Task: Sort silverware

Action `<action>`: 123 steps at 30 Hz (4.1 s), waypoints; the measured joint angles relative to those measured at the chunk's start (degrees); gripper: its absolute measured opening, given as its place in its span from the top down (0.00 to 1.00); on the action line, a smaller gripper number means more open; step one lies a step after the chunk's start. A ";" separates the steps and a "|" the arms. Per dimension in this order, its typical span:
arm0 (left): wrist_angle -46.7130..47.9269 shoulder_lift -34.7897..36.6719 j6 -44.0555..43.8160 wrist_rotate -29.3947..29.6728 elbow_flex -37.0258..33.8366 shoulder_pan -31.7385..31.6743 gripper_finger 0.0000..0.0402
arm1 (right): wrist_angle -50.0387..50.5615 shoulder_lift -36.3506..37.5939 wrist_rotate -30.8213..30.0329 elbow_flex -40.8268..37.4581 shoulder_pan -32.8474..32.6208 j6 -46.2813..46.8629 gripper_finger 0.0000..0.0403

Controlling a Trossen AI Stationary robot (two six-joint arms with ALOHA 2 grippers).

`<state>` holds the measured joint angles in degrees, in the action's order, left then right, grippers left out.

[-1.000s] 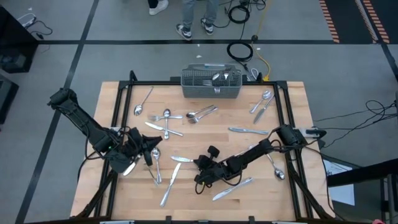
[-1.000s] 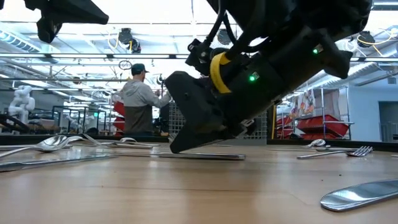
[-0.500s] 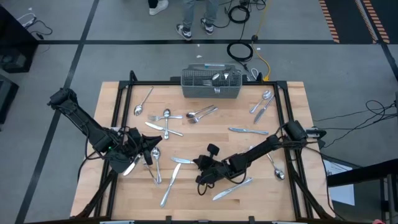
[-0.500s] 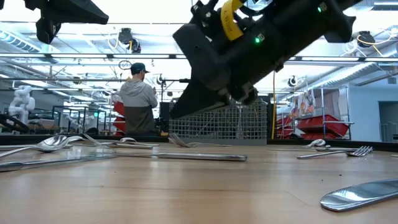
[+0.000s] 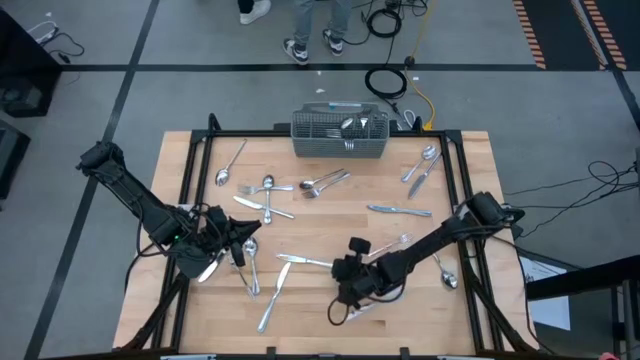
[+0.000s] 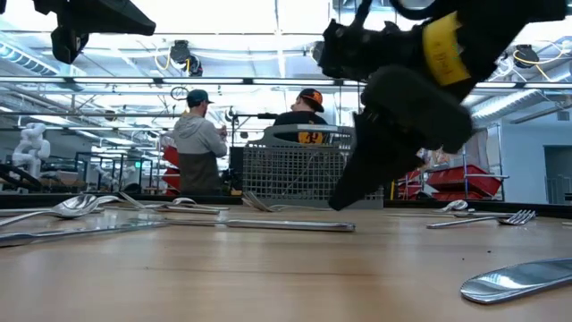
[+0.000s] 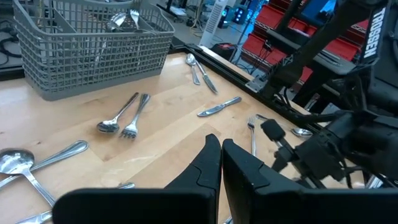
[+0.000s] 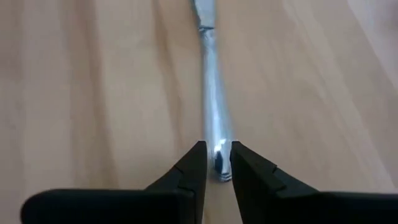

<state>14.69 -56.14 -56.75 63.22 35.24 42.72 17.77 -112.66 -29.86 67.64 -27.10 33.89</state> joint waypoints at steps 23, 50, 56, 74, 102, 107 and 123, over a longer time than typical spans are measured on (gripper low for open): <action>-0.23 -0.02 -0.04 -0.02 0.00 -1.15 0.94 | -5.66 0.02 -3.18 -4.10 -0.36 4.46 0.90; -1.96 -23.32 -22.72 -31.67 0.00 -10.64 0.89 | -8.45 0.09 -3.72 -8.56 -1.26 10.51 0.90; -2.30 -23.37 -33.31 -33.35 0.00 -10.73 0.77 | -11.95 -1.01 -4.54 -11.33 -1.46 18.87 0.91; -0.23 -23.37 -44.35 -37.01 0.00 -11.87 0.71 | -13.58 -1.14 -9.67 -13.18 -2.63 23.66 0.92; -7.78 -28.20 -59.36 -37.95 -3.80 -10.97 0.71 | -16.14 -1.51 -12.29 -13.27 -2.59 26.57 0.92; -9.66 -28.20 -59.95 -38.33 -5.29 -10.82 0.71 | -16.19 -1.51 -12.76 -13.24 -2.59 26.32 0.92; -20.60 -28.13 -59.75 -40.91 -10.45 -10.66 0.71 | -16.36 -1.73 -13.56 -13.22 -2.15 26.66 0.92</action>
<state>-5.91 -84.27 -116.50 22.31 24.80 32.05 1.41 -114.39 -43.42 54.41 -29.26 60.55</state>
